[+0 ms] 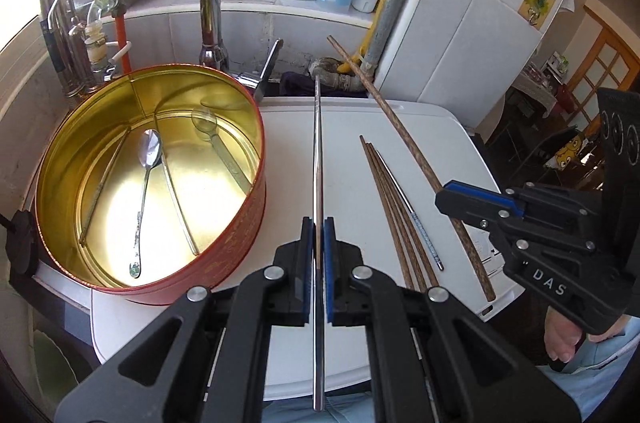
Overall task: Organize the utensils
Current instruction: 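Lift both held chopsticks and carry them down into the red-and-gold tin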
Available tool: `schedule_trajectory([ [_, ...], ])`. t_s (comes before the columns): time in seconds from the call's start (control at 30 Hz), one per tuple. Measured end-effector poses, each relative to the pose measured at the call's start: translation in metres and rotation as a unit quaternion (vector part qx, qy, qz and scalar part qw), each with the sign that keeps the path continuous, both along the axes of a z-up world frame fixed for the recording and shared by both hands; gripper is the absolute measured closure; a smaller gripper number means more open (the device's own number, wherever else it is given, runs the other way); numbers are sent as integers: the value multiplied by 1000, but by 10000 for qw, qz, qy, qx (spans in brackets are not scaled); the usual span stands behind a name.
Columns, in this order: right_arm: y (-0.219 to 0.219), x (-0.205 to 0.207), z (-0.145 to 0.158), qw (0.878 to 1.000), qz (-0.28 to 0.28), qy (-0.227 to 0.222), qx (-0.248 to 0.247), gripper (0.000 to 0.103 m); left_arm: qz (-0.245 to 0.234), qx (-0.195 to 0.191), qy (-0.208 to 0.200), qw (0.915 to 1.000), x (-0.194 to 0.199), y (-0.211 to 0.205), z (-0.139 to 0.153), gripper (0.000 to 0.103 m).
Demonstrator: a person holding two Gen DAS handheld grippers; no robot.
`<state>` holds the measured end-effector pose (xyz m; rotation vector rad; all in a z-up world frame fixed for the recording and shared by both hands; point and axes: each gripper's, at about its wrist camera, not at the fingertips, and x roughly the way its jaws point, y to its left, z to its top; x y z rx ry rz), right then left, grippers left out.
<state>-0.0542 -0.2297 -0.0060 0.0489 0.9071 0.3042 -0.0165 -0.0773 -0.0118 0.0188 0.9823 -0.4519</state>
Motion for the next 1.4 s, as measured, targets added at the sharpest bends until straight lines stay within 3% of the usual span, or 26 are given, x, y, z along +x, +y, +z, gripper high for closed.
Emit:
schedule_trajectory([
  [0.27, 64, 18, 18, 9964, 645, -7, 546, 96, 908, -25, -245, 9956, -15, 85, 22, 98],
  [0.47, 105, 31, 16, 9942, 885, 136, 596, 96, 1232, -115, -263, 9920, -12, 128, 22, 98],
  [0.9, 132, 96, 11, 9932, 378, 693, 856, 96, 965, -288, -164, 9948, 61, 148, 19, 98],
  [1.2, 142, 140, -24, 9891, 83, 1274, 733, 96, 812, -371, 379, 9953, 115, 156, -21, 98],
  [1.4, 154, 163, -43, 9846, 204, 1585, 704, 96, 775, -303, 647, 9944, 138, 159, -42, 98],
])
